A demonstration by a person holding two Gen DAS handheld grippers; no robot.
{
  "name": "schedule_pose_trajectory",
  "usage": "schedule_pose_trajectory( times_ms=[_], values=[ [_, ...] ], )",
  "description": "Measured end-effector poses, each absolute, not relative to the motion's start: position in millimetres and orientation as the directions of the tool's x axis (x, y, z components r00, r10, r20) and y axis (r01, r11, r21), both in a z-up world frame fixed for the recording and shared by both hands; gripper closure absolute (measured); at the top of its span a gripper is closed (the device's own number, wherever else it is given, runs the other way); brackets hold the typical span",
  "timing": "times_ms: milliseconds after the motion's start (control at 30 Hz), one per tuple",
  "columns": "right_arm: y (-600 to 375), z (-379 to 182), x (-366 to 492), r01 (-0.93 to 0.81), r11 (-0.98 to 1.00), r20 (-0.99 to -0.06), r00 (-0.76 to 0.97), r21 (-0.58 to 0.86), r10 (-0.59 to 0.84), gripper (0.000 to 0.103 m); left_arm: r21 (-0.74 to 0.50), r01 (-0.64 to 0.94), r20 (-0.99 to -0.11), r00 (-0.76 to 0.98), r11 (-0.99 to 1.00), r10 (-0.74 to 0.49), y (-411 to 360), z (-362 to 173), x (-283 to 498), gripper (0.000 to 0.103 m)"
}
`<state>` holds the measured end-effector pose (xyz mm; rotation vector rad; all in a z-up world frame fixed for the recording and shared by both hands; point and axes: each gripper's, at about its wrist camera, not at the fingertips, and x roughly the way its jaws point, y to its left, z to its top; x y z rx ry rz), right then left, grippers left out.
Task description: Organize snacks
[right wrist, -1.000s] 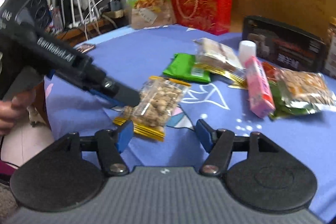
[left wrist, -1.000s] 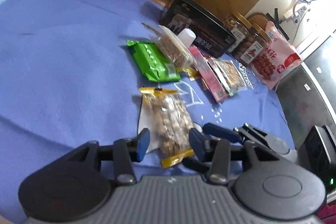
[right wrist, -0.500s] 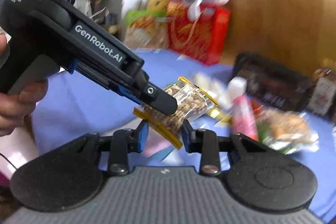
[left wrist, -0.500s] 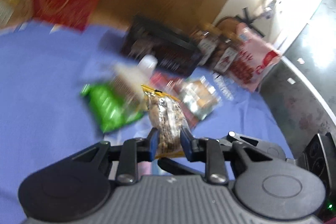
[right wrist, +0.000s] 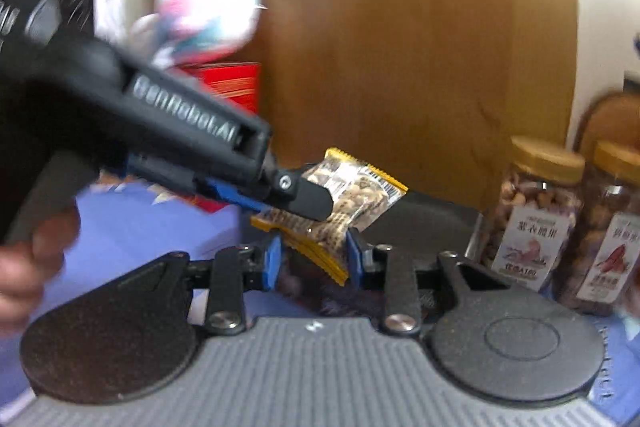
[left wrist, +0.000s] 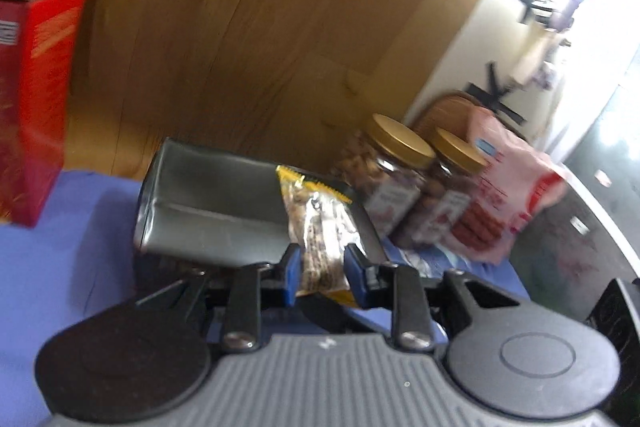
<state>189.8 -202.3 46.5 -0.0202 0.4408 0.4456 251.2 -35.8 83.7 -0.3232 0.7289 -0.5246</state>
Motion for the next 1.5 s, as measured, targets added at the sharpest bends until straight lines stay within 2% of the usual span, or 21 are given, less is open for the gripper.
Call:
schedule_pose_trajectory(
  times_ms=[33, 100, 200, 400, 600, 700, 733, 800, 833, 867, 900, 967, 1067, 1100, 1267, 1333, 1367, 1433, 1500],
  values=[
    [-205, 45, 198, -0.414, 0.906, -0.418, 0.81, 0.091, 0.412, 0.065, -0.446, 0.325, -0.555, 0.631, 0.834, -0.543, -40, 79, 260, 0.079],
    [-206, 43, 203, -0.393, 0.915, -0.423, 0.817, 0.089, 0.392, 0.061, -0.449, 0.295, -0.576, 0.626, 0.843, -0.526, -43, 69, 273, 0.071],
    [-214, 41, 194, -0.386, 0.918, -0.402, 0.829, 0.092, 0.389, 0.061, -0.479, 0.3, -0.559, 0.62, 0.825, -0.55, -34, 68, 270, 0.071],
    [-226, 41, 148, -0.459, 0.861, -0.394, 0.765, 0.22, 0.509, 0.061, -0.483, 0.319, -0.491, 0.673, 0.815, -0.554, 25, 81, 206, 0.065],
    [-180, 27, 98, -0.612, 0.743, -0.448, 0.603, 0.27, 0.66, 0.061, -0.501, 0.163, -0.528, 0.72, 0.85, -0.45, 88, 55, 134, 0.065],
    [-150, 22, 83, -0.65, 0.73, -0.483, 0.58, 0.211, 0.656, 0.06, -0.531, 0.105, -0.561, 0.701, 0.841, -0.441, 110, 37, 109, 0.065],
    [-140, 20, 79, -0.654, 0.736, -0.501, 0.584, 0.176, 0.639, 0.057, -0.546, 0.093, -0.563, 0.695, 0.832, -0.447, 116, 32, 102, 0.065],
    [-120, 16, 73, -0.663, 0.743, -0.532, 0.596, 0.098, 0.602, 0.037, -0.577, 0.078, -0.561, 0.686, 0.813, -0.464, 122, 22, 94, 0.065],
    [-109, 14, 72, -0.66, 0.75, -0.55, 0.612, 0.041, 0.569, 0.022, -0.588, 0.07, -0.559, 0.685, 0.806, -0.468, 124, 18, 91, 0.065],
    [-100, 10, 72, -0.645, 0.764, -0.562, 0.637, -0.014, 0.527, 0.02, -0.602, 0.064, -0.554, 0.685, 0.796, -0.474, 125, 16, 90, 0.065],
    [-97, 6, 76, -0.631, 0.775, -0.577, 0.645, -0.034, 0.5, 0.023, -0.617, 0.065, -0.547, 0.682, 0.784, -0.486, 127, 14, 88, 0.065],
    [-105, 1, 84, -0.616, 0.788, -0.589, 0.631, 0.017, 0.506, 0.033, -0.634, 0.072, -0.537, 0.676, 0.77, -0.505, 130, 12, 83, 0.065],
    [-123, 7, 81, -0.605, 0.792, -0.578, 0.617, 0.086, 0.534, 0.057, -0.632, 0.103, -0.521, 0.677, 0.768, -0.519, 128, 16, 74, 0.064],
    [-128, 10, 76, -0.601, 0.793, -0.572, 0.618, 0.099, 0.539, 0.061, -0.634, 0.11, -0.515, 0.679, 0.766, -0.523, 128, 17, 71, 0.061],
    [-172, 17, 42, -0.576, 0.761, -0.54, 0.555, 0.299, 0.632, 0.063, -0.652, 0.126, -0.489, 0.683, 0.747, -0.542, 129, 21, 59, 0.059],
    [-200, 19, 28, -0.559, 0.678, -0.498, 0.464, 0.477, 0.733, 0.063, -0.659, 0.147, -0.476, 0.679, 0.738, -0.56, 128, 23, 55, 0.059],
    [-218, 15, 26, -0.515, 0.601, -0.451, 0.398, 0.611, 0.799, 0.063, -0.66, 0.163, -0.468, 0.674, 0.733, -0.572, 125, 25, 53, 0.058],
    [-250, 2, 24, -0.389, 0.477, -0.35, 0.355, 0.788, 0.867, 0.063, -0.663, 0.205, -0.447, 0.664, 0.72, -0.6, 117, 29, 50, 0.053],
    [-277, -12, 21, -0.267, 0.445, -0.325, 0.394, 0.855, 0.86, 0.063, -0.661, 0.24, -0.437, 0.648, 0.712, -0.624, 104, 31, 50, 0.051]
  ],
)
